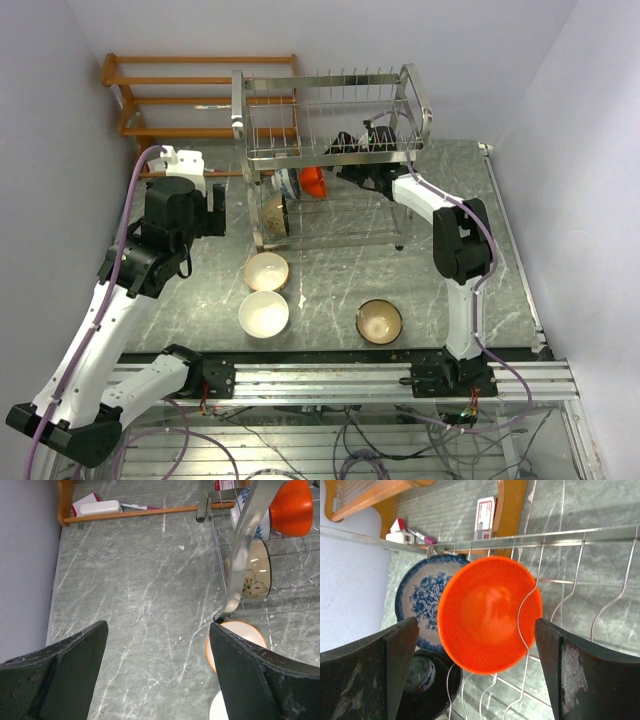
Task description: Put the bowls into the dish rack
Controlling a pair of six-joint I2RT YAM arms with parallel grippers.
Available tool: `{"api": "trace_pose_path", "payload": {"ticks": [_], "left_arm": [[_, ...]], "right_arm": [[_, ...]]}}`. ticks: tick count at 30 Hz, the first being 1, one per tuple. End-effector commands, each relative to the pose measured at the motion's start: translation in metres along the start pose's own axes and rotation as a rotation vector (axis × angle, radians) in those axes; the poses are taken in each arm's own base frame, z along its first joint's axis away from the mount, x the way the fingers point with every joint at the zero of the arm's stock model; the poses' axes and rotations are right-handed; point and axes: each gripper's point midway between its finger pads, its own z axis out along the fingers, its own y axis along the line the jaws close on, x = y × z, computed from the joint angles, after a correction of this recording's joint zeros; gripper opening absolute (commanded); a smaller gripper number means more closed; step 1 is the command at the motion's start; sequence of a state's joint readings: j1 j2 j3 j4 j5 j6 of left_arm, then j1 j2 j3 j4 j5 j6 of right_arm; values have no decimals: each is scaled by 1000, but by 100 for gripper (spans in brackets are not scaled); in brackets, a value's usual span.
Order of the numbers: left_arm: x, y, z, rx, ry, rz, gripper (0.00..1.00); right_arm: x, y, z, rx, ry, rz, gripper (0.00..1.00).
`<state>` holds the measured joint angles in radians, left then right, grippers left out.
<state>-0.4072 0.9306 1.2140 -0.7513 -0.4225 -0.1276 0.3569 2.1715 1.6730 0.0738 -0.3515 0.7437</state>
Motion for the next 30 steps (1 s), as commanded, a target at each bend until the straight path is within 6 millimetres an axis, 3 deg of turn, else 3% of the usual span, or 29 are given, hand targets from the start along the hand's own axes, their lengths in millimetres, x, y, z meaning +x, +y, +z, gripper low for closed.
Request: {"api": "trace_pose_path", "payload": {"ticks": [1, 10, 22, 30], "left_arm": [[-3, 0, -2, 9, -28, -14, 93], [1, 0, -5, 19, -24, -24, 93], [1, 3, -12, 20, -37, -26, 93], [2, 5, -15, 20, -40, -26, 93]], "right_arm": [[-9, 14, -22, -13, -21, -1, 100], [8, 35, -47, -86, 23, 18, 99], [52, 50, -65, -120, 96, 37, 99], [85, 51, -67, -161, 231, 17, 99]]}}
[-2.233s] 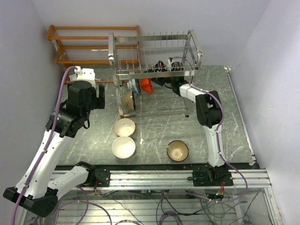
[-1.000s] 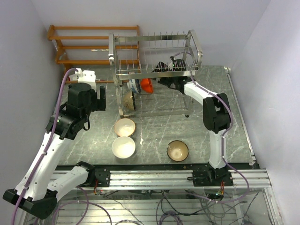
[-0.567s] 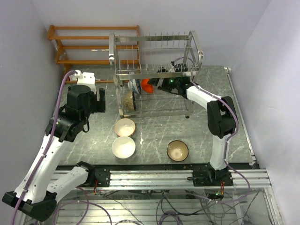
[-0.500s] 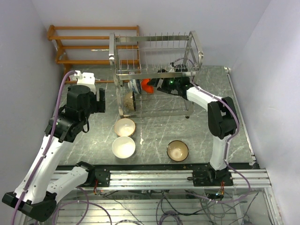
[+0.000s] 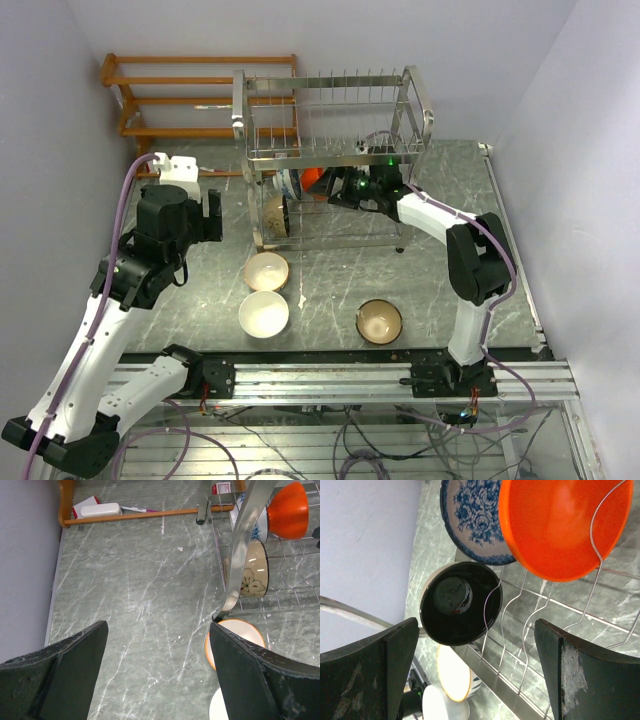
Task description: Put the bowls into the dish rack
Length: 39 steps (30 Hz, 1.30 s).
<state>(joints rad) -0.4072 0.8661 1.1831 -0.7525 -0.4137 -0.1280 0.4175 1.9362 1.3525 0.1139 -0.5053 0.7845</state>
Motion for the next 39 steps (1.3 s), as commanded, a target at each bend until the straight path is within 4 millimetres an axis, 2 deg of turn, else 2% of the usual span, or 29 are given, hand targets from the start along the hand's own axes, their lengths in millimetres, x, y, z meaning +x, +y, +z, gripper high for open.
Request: {"api": "trace_pose_path", "payload": {"ticks": [1, 7, 11, 18, 23, 25, 27, 31, 39], "left_arm": [[-1, 1, -3, 7, -10, -10, 93], [0, 3, -4, -1, -8, -1, 93], [1, 2, -3, 1, -4, 0, 93], [1, 2, -3, 1, -3, 2, 93], [4, 3, -3, -1, 0, 4, 93], [6, 3, -2, -3, 5, 6, 93], [7, 3, 0, -5, 9, 8, 93], [7, 1, 1, 1, 15, 13, 93], [10, -3, -4, 29, 33, -9, 93]], "right_arm": [[18, 10, -5, -45, 80, -22, 99], [57, 17, -10, -120, 201, -64, 98], [69, 28, -14, -186, 243, -81, 98], [76, 52, -29, -274, 286, -117, 99], [94, 57, -42, -301, 346, -87, 99], [100, 56, -46, -294, 356, -86, 99], [116, 63, -47, -292, 387, -99, 99], [134, 67, -50, -261, 408, -107, 99], [166, 57, -77, -89, 419, -120, 100]]}}
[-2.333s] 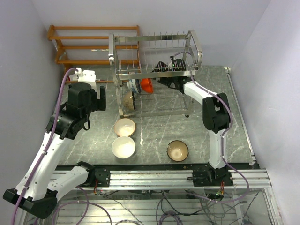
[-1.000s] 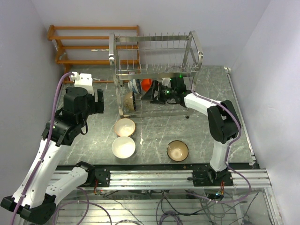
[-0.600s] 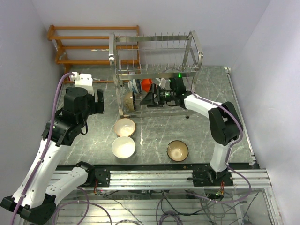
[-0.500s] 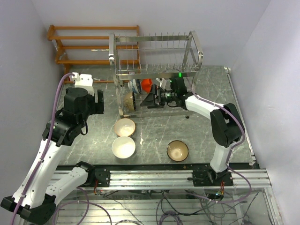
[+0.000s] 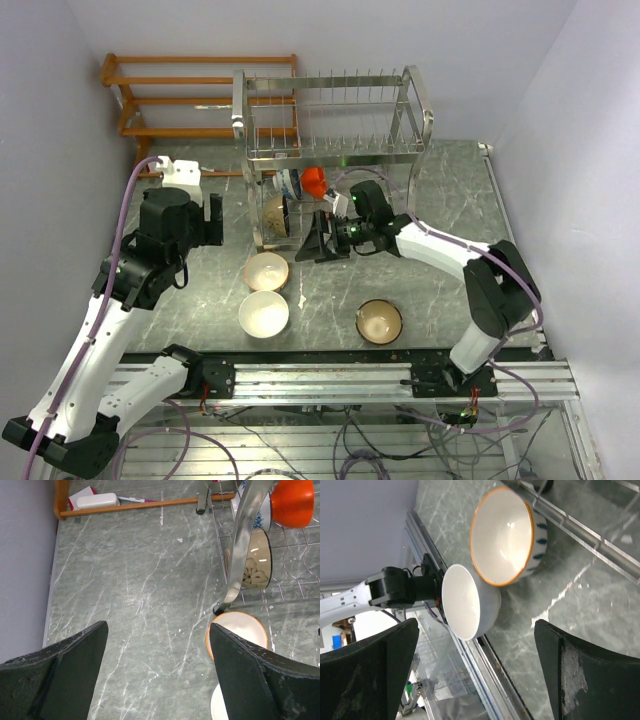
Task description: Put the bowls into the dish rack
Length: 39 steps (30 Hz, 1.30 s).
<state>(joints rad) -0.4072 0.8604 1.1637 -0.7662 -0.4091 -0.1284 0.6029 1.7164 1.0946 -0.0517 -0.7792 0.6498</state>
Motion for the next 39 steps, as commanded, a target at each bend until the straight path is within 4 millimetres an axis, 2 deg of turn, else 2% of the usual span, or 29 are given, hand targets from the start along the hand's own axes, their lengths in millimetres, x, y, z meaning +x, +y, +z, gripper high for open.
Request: {"api": "trace_pose_path", "payload": {"ticks": [1, 5, 7, 12, 15, 17, 21, 26, 30, 34, 37, 39], "left_arm": [[0, -5, -6, 38, 5, -27, 93], [2, -14, -6, 86, -2, -58, 93], [1, -17, -7, 101, -7, -71, 93], [-5, -11, -9, 72, -21, -60, 93], [-9, -8, -8, 55, -11, -51, 93], [-10, -14, -6, 76, 0, -51, 93], [-9, -19, -4, 92, 8, -80, 93], [-4, -27, 0, 122, 26, -100, 93], [-4, -29, 3, 124, 26, -93, 93], [-2, -28, 5, 119, 27, -91, 93], [2, -28, 5, 119, 32, -98, 93], [4, -28, 4, 117, 32, -105, 93]], "right_arm": [[18, -1, -16, 141, -18, -7, 100], [42, 3, -25, 231, -12, 8, 100], [63, -2, -30, 267, 6, 25, 100], [99, -11, -49, 405, 57, 4, 100], [112, -11, -62, 480, 70, -9, 100], [116, -7, -73, 521, 52, -22, 98], [128, 1, -95, 578, 34, -18, 92], [158, 7, -113, 626, 93, -16, 84], [177, 9, -117, 664, 138, -34, 83], [192, 6, -109, 701, 180, -54, 82], [192, -3, -106, 765, 176, -85, 80], [187, -11, -102, 797, 168, -110, 75]]}}
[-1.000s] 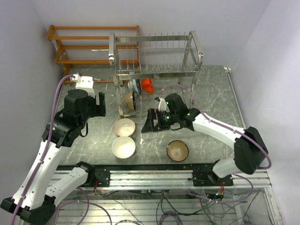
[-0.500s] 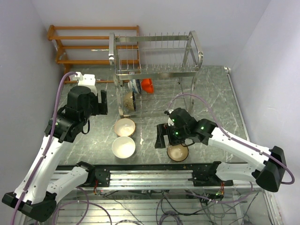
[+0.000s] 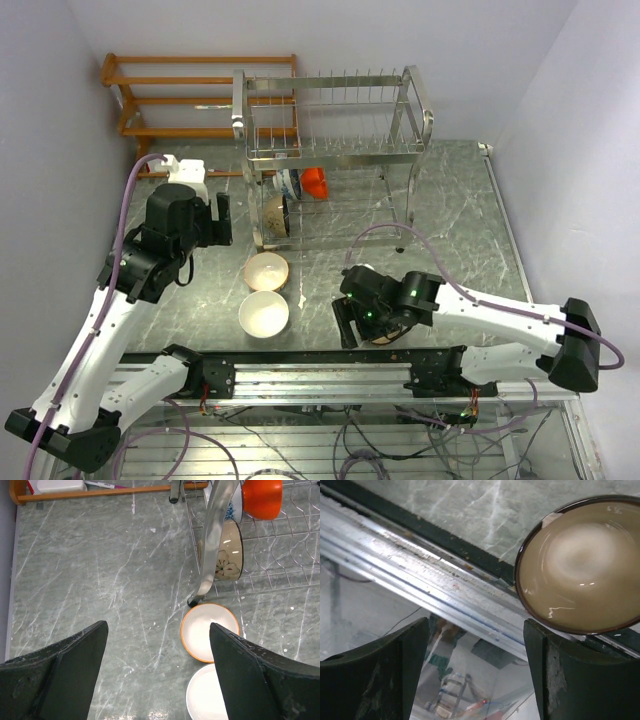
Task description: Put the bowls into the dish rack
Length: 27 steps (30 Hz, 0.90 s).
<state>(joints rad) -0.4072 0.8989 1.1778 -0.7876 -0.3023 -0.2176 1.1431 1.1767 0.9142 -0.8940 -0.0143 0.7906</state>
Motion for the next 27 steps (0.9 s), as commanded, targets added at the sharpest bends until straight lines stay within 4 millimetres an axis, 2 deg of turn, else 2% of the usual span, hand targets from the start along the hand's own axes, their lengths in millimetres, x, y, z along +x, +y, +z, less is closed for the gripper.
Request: {"api": "trace_pose_path", "payload": {"ticks": [1, 2, 5, 8, 13, 18, 27], "left_arm": [[-2, -3, -1, 17, -27, -32, 93], [-1, -2, -2, 15, -27, -35, 93], [-1, -1, -3, 11, -30, -36, 93], [-1, 0, -3, 5, -30, -35, 93], [-2, 3, -4, -7, -37, -39, 93], [1, 4, -4, -15, -33, -44, 93], [10, 9, -7, -29, -21, -45, 93]], "right_arm": [[-13, -15, 12, 126, -46, -12, 70], [-16, -17, 16, 143, -49, -23, 64], [-21, -23, 27, 196, -53, -57, 59], [-29, -26, 34, 222, -68, -92, 58], [-26, -30, 50, 239, -41, -123, 57], [-24, -33, 58, 240, -23, -131, 31], [-10, -44, 62, 271, 19, -109, 29]]}}
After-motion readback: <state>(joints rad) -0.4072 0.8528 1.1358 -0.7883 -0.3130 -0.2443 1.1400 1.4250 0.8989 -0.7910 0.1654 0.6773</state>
